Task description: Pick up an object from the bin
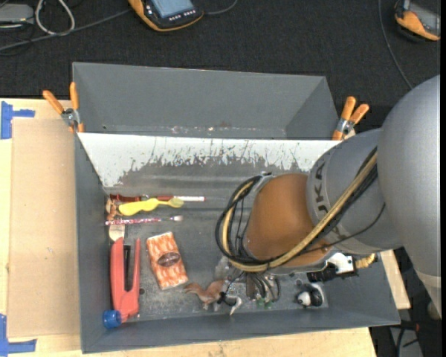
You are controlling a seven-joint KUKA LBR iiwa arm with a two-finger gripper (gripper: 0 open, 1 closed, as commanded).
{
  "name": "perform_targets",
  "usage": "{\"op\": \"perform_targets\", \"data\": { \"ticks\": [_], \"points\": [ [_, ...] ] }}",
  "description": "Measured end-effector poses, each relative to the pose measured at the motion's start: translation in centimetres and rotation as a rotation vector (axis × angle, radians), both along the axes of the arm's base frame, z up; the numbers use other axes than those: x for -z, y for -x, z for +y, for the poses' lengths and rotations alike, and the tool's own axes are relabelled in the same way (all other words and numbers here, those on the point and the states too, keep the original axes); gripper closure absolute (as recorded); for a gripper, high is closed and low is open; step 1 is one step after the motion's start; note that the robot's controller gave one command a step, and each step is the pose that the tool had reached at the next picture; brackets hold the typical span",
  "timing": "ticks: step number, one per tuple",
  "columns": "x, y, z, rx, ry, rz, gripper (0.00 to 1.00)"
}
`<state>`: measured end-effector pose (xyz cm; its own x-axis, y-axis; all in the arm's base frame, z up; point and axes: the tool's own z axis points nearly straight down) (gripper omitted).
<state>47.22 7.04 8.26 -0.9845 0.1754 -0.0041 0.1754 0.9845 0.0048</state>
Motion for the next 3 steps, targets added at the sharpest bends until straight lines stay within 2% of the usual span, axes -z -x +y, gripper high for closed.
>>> {"op": "perform_targets", "data": {
  "ticks": [3],
  "points": [
    [0.0, 0.0, -0.02, 0.002, 0.0, 0.0, 1.0]
  ]
}}
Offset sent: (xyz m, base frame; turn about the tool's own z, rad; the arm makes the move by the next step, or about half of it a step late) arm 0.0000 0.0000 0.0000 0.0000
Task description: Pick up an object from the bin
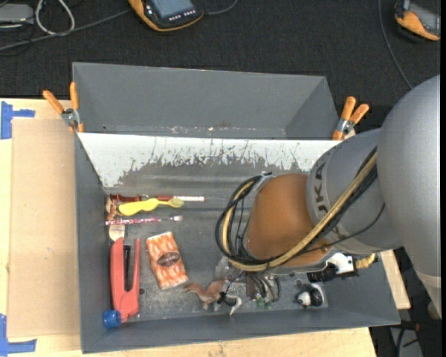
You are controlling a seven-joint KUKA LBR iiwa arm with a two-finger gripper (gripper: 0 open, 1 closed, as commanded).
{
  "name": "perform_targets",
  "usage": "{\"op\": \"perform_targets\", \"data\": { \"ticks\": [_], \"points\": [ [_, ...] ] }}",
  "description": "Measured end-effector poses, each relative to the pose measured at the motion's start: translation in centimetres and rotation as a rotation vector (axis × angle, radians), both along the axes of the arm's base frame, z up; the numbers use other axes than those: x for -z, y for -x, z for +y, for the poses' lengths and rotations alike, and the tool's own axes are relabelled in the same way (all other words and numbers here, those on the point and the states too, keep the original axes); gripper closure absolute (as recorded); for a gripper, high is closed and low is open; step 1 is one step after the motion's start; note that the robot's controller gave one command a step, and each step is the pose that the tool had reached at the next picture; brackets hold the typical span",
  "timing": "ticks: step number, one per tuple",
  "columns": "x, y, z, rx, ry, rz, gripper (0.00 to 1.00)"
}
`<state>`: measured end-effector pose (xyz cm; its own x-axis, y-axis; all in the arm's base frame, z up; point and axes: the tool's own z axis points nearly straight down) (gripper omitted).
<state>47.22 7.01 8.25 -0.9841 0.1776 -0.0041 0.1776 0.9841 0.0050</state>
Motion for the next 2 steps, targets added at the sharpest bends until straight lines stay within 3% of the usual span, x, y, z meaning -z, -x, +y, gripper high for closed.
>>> {"op": "perform_targets", "data": {
  "ticks": [2],
  "points": [
    [0.0, 0.0, -0.02, 0.001, 0.0, 0.0, 1.0]
  ]
}}
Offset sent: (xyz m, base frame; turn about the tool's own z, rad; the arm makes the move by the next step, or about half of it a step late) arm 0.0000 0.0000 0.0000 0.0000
